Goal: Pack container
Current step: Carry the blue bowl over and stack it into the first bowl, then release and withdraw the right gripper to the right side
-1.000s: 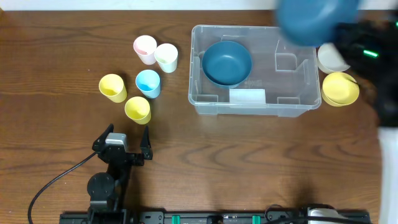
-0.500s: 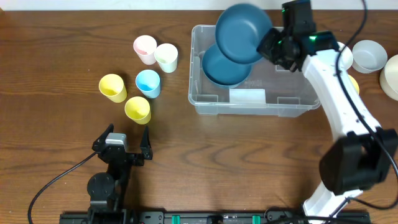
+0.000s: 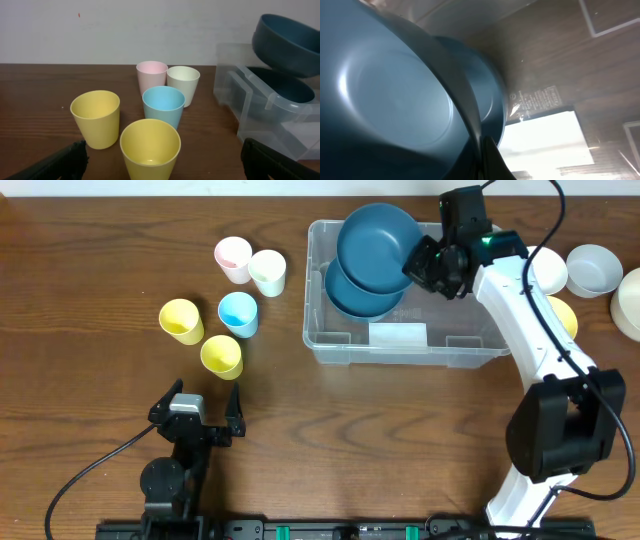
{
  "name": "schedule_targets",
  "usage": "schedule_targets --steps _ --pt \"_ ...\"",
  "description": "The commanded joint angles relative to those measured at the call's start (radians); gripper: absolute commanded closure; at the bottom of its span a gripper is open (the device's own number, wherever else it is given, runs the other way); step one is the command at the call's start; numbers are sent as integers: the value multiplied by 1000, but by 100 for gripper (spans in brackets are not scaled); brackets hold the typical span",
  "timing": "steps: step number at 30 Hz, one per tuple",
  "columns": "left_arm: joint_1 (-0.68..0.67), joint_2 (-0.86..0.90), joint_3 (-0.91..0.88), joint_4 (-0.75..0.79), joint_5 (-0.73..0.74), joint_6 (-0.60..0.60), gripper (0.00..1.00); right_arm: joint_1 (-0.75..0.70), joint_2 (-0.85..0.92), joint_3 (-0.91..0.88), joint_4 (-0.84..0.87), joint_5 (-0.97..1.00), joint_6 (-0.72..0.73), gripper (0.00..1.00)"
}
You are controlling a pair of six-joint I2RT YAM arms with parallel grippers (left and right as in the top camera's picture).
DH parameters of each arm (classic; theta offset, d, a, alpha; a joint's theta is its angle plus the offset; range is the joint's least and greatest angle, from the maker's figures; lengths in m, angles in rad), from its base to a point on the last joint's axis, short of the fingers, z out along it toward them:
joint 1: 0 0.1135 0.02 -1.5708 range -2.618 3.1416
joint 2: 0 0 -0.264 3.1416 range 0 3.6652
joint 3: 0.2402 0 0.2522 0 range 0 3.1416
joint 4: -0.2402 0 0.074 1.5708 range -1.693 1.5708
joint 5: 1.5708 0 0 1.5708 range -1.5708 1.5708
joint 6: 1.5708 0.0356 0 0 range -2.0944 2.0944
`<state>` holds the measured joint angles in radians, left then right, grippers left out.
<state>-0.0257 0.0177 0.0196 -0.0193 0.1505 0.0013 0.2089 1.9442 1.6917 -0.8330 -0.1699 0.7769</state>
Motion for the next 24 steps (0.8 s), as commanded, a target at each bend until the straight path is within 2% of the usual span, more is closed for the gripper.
schedule_targets --steps 1,7,8,10,14,15,16,20,24 --pt "7 0 -15 -37 21 13 2 19 53 2 3 -18 0 99" --pt "7 0 -15 -37 22 13 2 28 79 2 16 -14 0 99" --pt "7 0 -15 -37 21 13 2 28 79 2 18 -14 0 96" --pt "7 0 -15 -37 22 13 2 26 79 2 21 -14 -4 82" --pt "7 0 -15 -37 22 13 2 25 79 2 27 -14 -43 39" --pt "7 0 -15 -37 21 13 2 25 79 3 28 -15 -51 33" --pt "7 0 -15 -37 21 13 2 25 79 3 29 -19 -59 29" --pt "7 0 -15 -37 21 13 2 20 64 41 26 -83 -84 25" --pt "7 0 -15 -37 21 13 2 3 25 169 -13 -165 -87 23"
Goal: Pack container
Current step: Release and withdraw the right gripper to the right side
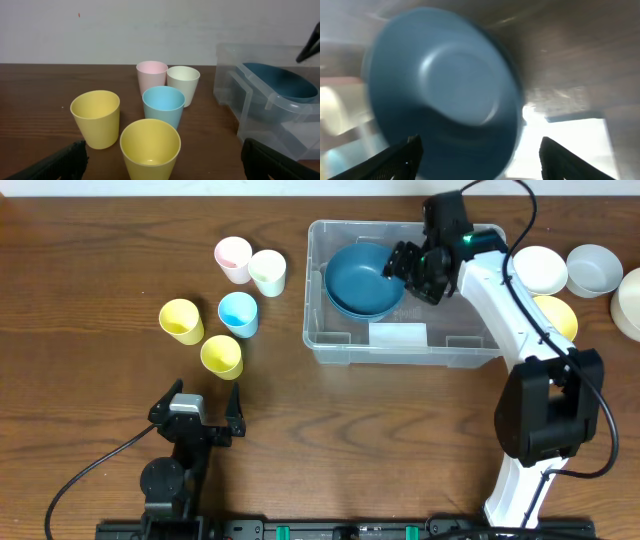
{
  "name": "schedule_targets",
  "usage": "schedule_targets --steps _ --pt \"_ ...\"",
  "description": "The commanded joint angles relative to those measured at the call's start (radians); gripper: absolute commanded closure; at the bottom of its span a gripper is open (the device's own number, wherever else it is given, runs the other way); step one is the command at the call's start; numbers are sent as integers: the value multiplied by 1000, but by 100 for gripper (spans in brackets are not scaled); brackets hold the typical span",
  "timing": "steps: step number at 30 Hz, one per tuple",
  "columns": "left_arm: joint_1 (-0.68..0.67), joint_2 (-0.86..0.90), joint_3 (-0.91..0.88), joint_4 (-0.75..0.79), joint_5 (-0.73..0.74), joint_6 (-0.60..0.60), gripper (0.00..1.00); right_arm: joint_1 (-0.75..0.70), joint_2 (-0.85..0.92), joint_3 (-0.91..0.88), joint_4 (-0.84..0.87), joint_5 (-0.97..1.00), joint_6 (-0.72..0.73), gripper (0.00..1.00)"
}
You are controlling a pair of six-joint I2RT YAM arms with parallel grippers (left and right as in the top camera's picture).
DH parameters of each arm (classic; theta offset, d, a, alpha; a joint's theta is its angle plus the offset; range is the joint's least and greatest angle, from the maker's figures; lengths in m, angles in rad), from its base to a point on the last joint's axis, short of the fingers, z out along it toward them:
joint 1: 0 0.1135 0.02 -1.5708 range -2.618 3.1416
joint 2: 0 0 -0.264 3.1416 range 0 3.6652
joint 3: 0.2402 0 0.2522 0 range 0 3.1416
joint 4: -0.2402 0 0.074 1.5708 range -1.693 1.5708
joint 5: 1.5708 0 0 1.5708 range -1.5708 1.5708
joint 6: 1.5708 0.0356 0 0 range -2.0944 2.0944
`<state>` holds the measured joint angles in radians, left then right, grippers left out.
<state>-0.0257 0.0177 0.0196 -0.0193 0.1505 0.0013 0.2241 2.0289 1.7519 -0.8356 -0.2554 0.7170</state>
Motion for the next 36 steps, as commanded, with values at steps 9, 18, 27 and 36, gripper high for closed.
schedule_targets --steps 9,18,27,36 --pt "7 0 -15 -37 21 13 2 -206 -177 455 -399 245 -69 5" --pt "7 0 -15 -37 21 13 2 -576 -175 394 -594 401 -172 1" --pt "7 0 -15 -37 21 13 2 -760 -122 328 -436 334 -391 1" --pt "7 0 -15 -37 21 13 2 -786 49 328 -319 360 -544 1"
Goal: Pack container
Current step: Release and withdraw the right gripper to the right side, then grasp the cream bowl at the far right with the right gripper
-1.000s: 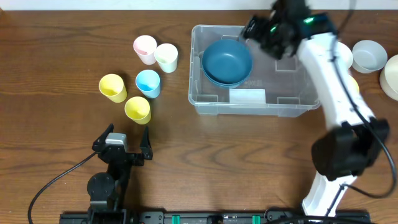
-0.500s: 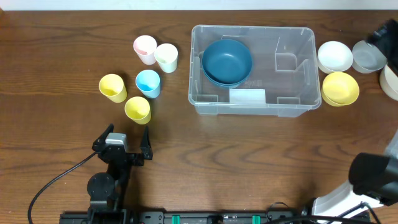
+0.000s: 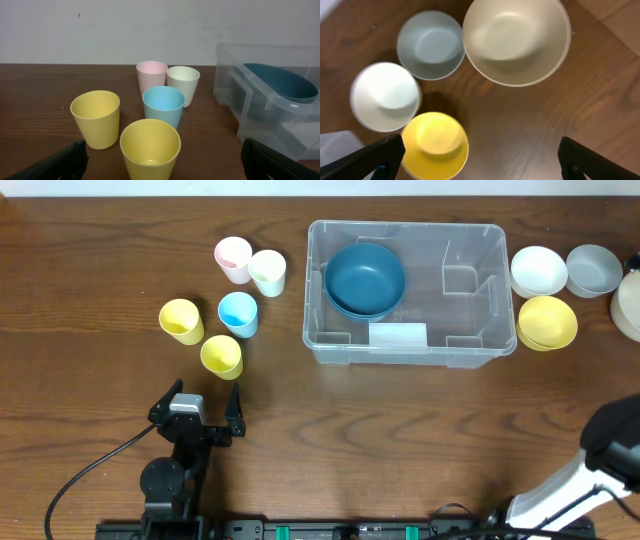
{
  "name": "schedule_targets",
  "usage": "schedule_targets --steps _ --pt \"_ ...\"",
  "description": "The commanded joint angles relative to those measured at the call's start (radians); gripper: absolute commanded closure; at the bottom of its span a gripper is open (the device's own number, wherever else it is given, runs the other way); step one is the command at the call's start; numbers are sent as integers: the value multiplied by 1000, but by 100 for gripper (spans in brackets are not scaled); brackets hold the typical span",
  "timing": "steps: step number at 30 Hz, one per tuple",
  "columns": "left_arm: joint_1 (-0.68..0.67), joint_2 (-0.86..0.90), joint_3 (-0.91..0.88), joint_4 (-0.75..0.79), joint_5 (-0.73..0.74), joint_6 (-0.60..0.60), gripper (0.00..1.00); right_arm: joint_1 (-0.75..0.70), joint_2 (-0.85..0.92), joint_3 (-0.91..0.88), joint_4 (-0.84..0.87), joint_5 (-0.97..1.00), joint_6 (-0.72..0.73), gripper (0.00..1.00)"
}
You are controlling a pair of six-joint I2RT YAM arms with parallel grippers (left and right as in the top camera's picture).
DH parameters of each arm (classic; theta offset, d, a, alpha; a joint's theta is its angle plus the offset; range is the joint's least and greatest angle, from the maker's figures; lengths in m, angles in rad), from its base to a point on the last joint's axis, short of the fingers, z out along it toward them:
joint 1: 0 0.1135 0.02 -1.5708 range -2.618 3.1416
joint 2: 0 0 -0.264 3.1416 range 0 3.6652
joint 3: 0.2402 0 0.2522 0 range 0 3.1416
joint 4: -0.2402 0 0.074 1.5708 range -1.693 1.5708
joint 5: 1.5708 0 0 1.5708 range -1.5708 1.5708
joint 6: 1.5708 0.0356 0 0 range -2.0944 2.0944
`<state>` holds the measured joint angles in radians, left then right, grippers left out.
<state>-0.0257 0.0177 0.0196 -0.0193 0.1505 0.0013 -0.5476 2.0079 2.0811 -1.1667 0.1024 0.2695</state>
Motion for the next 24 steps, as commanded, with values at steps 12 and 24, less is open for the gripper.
schedule_targets --steps 12,24 --pt "7 0 -15 -37 21 13 2 -69 243 -2 116 6 -280 1" --pt "7 0 -15 -37 22 13 2 -99 335 -2 134 -22 -417 1"
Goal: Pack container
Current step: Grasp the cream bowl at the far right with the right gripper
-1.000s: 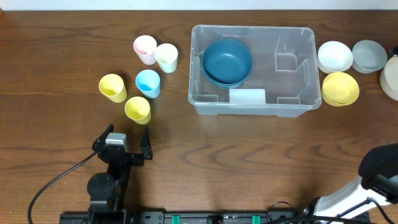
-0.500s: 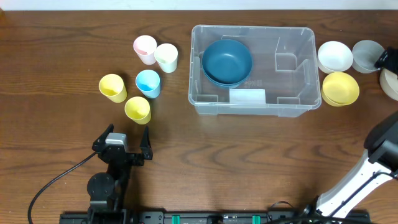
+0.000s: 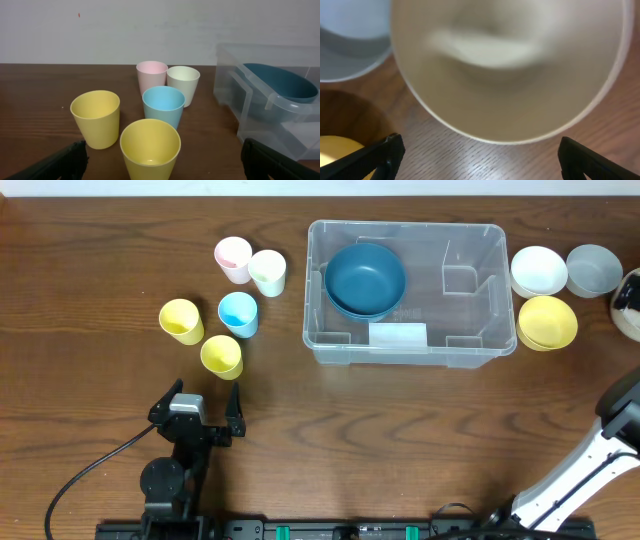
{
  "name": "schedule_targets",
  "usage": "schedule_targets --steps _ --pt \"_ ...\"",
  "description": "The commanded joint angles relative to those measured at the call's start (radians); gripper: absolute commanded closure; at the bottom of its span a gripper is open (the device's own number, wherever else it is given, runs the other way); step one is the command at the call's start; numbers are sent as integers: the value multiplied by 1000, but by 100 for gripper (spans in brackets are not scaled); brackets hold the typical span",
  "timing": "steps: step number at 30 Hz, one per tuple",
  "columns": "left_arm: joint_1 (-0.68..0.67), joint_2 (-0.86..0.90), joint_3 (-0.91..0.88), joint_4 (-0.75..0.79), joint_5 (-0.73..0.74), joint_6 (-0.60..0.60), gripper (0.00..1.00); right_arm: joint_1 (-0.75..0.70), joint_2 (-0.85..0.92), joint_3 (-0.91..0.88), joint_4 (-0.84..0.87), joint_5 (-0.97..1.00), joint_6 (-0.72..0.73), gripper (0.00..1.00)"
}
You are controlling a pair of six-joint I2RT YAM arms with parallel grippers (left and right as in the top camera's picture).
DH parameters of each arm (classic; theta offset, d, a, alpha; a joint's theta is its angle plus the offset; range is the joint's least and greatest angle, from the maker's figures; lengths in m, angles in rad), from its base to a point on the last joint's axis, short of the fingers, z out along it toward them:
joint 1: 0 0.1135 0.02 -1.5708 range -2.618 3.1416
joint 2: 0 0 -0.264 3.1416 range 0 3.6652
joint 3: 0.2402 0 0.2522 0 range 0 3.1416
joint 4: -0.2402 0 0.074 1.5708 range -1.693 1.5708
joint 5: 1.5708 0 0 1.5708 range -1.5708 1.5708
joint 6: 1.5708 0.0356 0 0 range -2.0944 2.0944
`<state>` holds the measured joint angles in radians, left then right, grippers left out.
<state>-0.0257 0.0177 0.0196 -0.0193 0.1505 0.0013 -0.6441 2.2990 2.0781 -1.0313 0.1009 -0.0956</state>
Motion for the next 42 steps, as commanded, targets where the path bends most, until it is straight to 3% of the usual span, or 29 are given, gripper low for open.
schedule_targets --steps 1,16,23,29,32,36,40,42 --pt "7 0 -15 -37 21 13 2 -3 51 1 -4 -22 -52 1" --pt "7 0 -15 -37 21 13 2 -4 86 1 3 -23 -60 3" --pt "7 0 -15 -37 21 13 2 -4 106 1 -15 16 -57 18" --pt "7 0 -15 -37 21 13 2 -11 106 1 -38 71 -21 24" --pt "7 0 -15 -37 21 13 2 -20 106 1 -54 64 -21 36" --pt "7 0 -15 -37 21 13 2 -30 106 1 -70 61 -21 39" --pt "7 0 -15 -37 21 13 2 -38 106 1 -88 29 -13 62" --pt "7 0 -15 -37 21 13 2 -39 106 1 -96 22 5 63"
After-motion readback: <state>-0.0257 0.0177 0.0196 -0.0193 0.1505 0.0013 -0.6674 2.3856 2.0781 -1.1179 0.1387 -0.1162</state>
